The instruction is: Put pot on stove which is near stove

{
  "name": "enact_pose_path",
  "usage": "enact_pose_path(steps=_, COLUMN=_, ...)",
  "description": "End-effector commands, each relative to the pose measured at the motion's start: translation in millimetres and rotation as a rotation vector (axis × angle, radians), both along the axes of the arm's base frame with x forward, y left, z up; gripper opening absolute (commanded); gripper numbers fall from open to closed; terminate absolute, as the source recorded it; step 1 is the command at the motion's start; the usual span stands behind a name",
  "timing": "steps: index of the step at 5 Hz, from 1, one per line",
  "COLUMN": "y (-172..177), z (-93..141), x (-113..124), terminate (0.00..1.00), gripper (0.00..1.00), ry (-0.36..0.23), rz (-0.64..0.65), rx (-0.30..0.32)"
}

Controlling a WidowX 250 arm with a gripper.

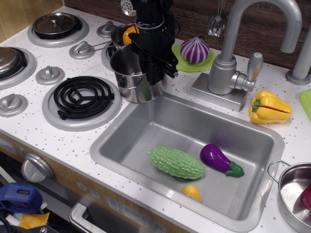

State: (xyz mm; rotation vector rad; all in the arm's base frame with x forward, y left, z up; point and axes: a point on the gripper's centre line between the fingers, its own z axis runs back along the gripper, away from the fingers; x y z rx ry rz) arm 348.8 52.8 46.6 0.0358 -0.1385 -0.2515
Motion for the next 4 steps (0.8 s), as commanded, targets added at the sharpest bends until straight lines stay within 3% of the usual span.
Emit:
enact_pose_path(steps=1, y=4.6, z=35.5, x=2.8, terminate=0.00, gripper=0.00, ry=-0.003, rz=0.023, rx=0.041)
enact_pose_path(steps=3, y=6.7, z=59.3, x=-11.4, terminate=0.00, gripper=0.00, ry=-0.005, rz=0.042, rx=0.133)
enact_pose_path(steps=4, y=12.7, z=68.2, x=-29.9, terminate=0.00, gripper=0.00, ry=-0.009, rz=0.054, rx=0.200)
